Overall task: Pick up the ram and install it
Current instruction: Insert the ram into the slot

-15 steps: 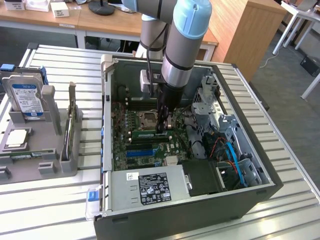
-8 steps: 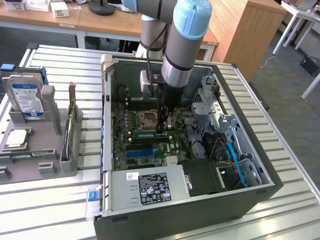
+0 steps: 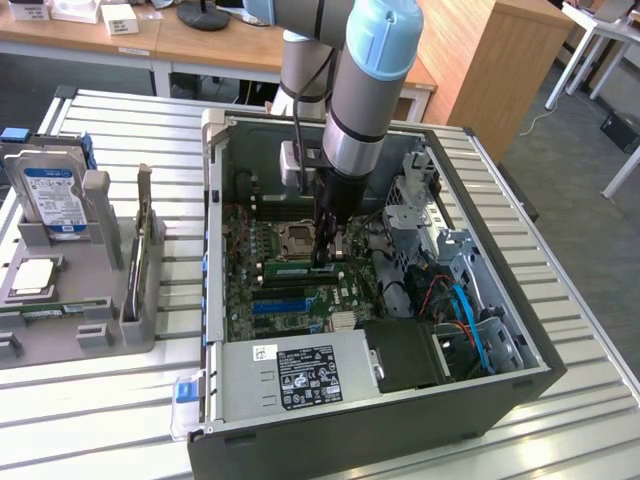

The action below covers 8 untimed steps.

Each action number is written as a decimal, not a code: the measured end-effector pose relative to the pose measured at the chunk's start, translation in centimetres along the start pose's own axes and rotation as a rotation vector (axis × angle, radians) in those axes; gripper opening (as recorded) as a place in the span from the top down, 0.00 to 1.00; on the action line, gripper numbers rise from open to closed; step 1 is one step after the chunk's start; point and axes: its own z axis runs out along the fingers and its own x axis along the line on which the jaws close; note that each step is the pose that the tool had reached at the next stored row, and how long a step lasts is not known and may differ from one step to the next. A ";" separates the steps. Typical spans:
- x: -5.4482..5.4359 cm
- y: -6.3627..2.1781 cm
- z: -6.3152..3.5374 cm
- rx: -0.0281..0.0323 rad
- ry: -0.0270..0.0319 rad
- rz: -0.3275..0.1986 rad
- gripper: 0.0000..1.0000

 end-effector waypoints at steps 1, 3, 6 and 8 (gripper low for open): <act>0.0 0.00 0.02 0.0001 -0.0001 0.000 0.88; 0.0 0.00 0.09 0.0002 -0.0005 0.000 0.88; 0.0 0.00 0.10 0.0001 0.0000 0.000 0.88; 0.0 0.00 0.10 0.0001 -0.0001 0.000 0.88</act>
